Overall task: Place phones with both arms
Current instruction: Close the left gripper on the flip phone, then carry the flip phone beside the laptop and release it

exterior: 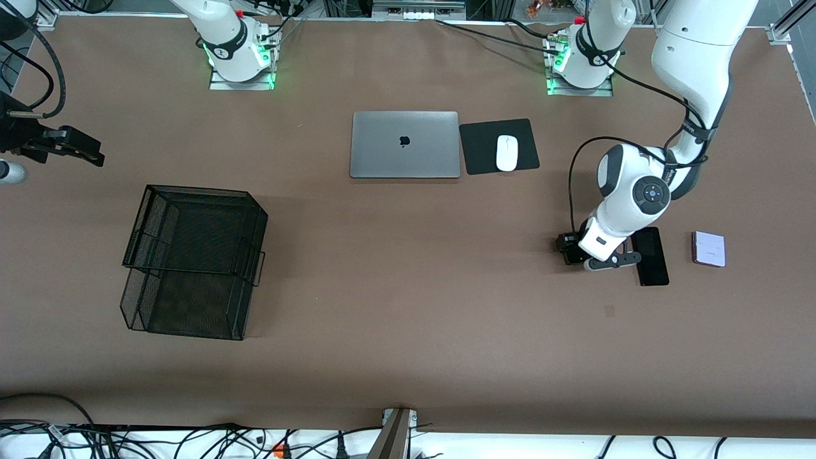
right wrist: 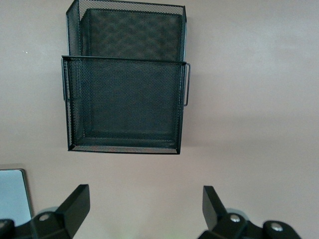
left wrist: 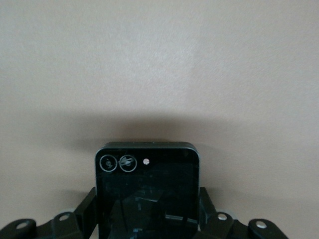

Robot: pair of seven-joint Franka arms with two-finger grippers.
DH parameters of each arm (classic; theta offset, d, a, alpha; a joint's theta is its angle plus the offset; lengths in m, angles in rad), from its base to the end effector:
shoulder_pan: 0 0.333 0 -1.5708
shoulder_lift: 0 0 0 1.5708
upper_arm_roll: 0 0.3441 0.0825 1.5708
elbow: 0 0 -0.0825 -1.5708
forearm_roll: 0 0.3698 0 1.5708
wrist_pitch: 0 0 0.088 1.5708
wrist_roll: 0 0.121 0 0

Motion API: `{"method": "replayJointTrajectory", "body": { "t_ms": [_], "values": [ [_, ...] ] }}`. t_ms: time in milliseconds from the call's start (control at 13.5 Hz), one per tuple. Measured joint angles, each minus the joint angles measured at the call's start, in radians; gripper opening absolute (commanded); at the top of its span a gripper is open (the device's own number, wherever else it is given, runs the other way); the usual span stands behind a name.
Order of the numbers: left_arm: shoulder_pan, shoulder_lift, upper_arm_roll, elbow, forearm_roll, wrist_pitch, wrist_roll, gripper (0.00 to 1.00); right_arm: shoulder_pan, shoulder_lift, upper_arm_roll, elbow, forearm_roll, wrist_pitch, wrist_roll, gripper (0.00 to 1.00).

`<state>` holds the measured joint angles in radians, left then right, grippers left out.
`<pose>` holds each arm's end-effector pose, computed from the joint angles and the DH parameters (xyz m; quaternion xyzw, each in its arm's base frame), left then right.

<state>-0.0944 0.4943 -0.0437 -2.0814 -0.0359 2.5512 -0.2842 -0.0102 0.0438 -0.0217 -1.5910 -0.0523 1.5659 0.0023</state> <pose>0.5833 -0.0804 0.2060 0.9956 0.0904 -0.0161 0.0172 0.5508 -0.0237 0.6052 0.9989 -0.0163 -0.0348 0.0261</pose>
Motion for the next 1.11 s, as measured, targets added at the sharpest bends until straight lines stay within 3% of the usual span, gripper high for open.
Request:
{"method": "replayJointTrajectory", "body": {
  "t_ms": [223, 446, 669, 892, 1041, 1115],
  "values": [
    [-0.004, -0.02, -0.024, 0.177, 0.001, -0.274, 0.004, 0.24, 0.0, 0.0, 0.0, 0.0, 0.0, 0.0, 0.0, 1.0],
    [-0.068, -0.027, -0.067, 0.294, 0.001, -0.375, -0.021, 0.25, 0.0, 0.0, 0.0, 0.001, 0.0, 0.0, 0.0, 1.0],
    [-0.245, 0.032, -0.079, 0.363, 0.0, -0.373, -0.159, 0.28, -0.001, 0.0, -0.001, 0.002, 0.0, 0.0, 0.0, 1.0],
    [-0.451, 0.197, -0.08, 0.539, -0.001, -0.348, -0.347, 0.3, -0.001, 0.0, -0.001, 0.002, 0.0, 0.0, 0.0, 1.0],
    [-0.54, 0.296, -0.079, 0.605, -0.004, -0.23, -0.401, 0.36, -0.001, 0.0, -0.001, 0.003, 0.0, 0.0, 0.0, 1.0],
    [-0.569, 0.333, -0.079, 0.616, -0.018, -0.147, -0.416, 0.46, -0.001, 0.0, -0.001, 0.002, 0.0, 0.0, 0.0, 1.0]
  ]
}}
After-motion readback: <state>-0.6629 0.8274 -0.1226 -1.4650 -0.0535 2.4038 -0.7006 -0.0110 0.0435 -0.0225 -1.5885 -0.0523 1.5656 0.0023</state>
